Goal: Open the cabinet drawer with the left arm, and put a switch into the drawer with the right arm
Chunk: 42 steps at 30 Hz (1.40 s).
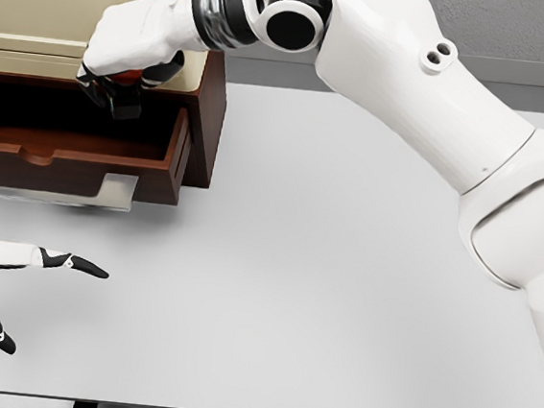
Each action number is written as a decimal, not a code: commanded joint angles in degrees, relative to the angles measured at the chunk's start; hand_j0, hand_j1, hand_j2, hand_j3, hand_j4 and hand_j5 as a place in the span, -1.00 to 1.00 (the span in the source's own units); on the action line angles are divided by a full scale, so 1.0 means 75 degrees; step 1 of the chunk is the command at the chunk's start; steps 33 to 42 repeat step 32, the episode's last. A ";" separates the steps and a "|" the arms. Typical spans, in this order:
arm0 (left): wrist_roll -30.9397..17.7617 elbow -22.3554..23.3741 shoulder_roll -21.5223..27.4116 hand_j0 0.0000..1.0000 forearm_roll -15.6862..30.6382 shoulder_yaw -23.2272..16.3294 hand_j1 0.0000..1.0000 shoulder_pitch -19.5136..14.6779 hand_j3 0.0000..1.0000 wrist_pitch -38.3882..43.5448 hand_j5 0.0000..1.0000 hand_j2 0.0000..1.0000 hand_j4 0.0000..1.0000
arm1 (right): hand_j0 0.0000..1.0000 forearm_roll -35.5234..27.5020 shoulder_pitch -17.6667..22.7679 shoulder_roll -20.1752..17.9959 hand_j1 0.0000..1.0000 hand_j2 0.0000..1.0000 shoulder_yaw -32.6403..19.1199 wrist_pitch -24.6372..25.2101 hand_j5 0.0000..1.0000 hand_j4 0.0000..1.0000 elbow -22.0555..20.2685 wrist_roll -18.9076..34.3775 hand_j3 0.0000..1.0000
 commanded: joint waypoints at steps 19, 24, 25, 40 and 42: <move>0.0000 -0.0036 0.0018 1.00 -0.0083 0.0049 1.00 -0.0012 1.00 0.0011 1.00 1.00 1.00 | 1.00 -0.0950 0.2741 -0.5583 1.00 1.00 -0.3682 0.0014 1.00 1.00 -0.5354 -0.0001 1.00; 0.0000 -0.0036 -0.0017 1.00 -0.0071 0.0049 1.00 -0.0012 1.00 0.0011 1.00 1.00 1.00 | 1.00 -0.0950 0.4593 -0.6544 1.00 1.00 -0.4387 0.0014 1.00 1.00 -0.5354 -0.0001 1.00; 0.0000 -0.0036 -0.0029 1.00 -0.0071 0.0061 1.00 -0.0012 1.00 0.0011 1.00 1.00 1.00 | 1.00 -0.0950 0.4617 -0.6662 1.00 1.00 -0.4375 0.0014 1.00 1.00 -0.5343 -0.0001 1.00; 0.0000 -0.0013 -0.0017 1.00 -0.0071 0.0049 1.00 -0.0012 1.00 0.0011 1.00 1.00 1.00 | 1.00 -0.0950 0.4629 -0.6838 1.00 1.00 -0.3778 0.0014 1.00 1.00 -0.5343 -0.0001 1.00; 0.0000 -0.0013 -0.0017 1.00 -0.0071 0.0049 1.00 -0.0012 1.00 0.0011 1.00 1.00 1.00 | 1.00 -0.0950 0.4629 -0.6838 1.00 1.00 -0.3778 0.0014 1.00 1.00 -0.5343 -0.0001 1.00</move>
